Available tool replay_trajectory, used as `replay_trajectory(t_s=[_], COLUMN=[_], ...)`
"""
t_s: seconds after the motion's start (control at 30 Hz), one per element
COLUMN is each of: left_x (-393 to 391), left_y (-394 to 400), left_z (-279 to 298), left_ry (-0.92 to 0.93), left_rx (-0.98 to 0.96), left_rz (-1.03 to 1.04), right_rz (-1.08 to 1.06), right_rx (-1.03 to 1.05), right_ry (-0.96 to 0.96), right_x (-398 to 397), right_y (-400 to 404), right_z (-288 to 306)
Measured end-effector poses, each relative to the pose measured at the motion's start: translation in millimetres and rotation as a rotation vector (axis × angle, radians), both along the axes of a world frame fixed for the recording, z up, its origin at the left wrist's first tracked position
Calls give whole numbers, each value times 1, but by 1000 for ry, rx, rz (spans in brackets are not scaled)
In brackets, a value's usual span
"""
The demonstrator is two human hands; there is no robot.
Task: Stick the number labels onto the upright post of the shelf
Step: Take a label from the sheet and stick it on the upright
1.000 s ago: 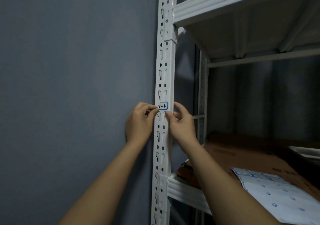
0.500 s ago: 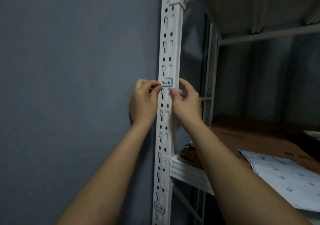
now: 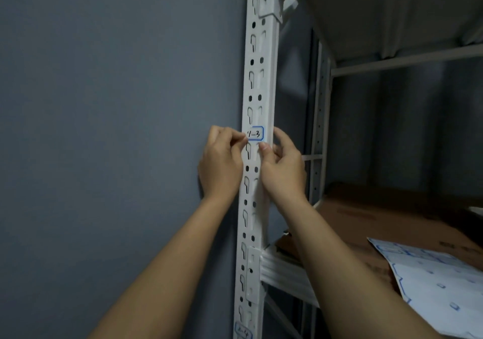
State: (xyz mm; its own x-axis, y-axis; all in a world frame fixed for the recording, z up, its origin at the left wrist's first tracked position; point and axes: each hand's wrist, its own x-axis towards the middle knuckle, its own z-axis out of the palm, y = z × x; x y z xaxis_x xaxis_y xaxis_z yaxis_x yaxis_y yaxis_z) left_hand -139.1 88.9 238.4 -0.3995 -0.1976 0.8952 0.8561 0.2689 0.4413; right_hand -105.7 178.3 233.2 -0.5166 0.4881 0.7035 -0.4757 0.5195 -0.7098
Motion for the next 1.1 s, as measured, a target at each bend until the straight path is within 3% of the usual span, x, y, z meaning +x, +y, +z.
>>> replay_trajectory(t_s=[0.37,0.73,1.1], left_x=[-3,-5,-3], left_y=[-1,4,-4], left_z=[4,3,5], left_ry=[-15,21,59], left_rx=[10,-111,-28], left_rz=[-68,86,76], right_rz=[-40,-92,-82], right_rx=[7,41,30], right_ry=[-18,-76,-79], right_x=[4,15,14], right_y=[-2,-8,-11], right_z=[3,4,5])
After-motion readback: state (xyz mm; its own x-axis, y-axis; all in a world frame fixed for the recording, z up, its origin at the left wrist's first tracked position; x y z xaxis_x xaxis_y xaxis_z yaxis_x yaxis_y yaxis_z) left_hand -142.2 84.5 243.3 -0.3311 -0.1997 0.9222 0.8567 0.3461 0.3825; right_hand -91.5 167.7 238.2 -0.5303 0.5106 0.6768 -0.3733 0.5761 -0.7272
